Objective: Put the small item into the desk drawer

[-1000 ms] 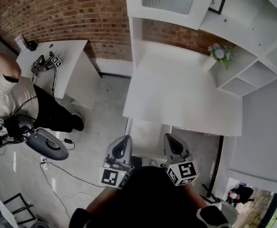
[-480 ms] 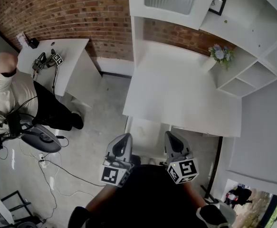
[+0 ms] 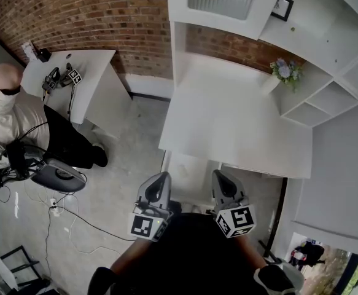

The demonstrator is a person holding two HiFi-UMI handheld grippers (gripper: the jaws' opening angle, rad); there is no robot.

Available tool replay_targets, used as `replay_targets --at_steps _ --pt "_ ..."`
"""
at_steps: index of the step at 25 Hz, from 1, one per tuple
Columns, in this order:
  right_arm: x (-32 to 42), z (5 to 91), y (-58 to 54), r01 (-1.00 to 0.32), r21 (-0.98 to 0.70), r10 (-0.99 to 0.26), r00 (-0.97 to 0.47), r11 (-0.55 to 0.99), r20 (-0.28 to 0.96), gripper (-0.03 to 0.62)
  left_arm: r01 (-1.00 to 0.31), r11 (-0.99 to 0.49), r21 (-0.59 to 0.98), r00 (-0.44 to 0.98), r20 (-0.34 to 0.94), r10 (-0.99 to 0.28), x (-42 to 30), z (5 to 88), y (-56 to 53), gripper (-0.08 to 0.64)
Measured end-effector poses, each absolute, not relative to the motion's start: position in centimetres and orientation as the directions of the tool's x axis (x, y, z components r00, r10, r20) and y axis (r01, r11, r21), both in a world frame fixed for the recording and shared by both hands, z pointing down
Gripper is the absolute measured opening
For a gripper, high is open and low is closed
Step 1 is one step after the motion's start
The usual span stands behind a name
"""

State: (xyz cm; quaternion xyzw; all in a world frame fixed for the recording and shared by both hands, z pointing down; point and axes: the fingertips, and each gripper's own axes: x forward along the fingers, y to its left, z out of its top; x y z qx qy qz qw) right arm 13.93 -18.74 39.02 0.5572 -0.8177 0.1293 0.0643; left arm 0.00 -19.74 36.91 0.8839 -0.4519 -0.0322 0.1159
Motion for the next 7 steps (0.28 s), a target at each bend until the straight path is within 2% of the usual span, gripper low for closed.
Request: replay_targets --at_steps 7 --pt "14.03 38.97 -18.42 -0.926 -0.140 -0.893 -0.375 0.350 0.250 0.014 -0.791 -0.568 0.227 0.589 0.034 -0.807 0.15 36.56 -19.33 0.025"
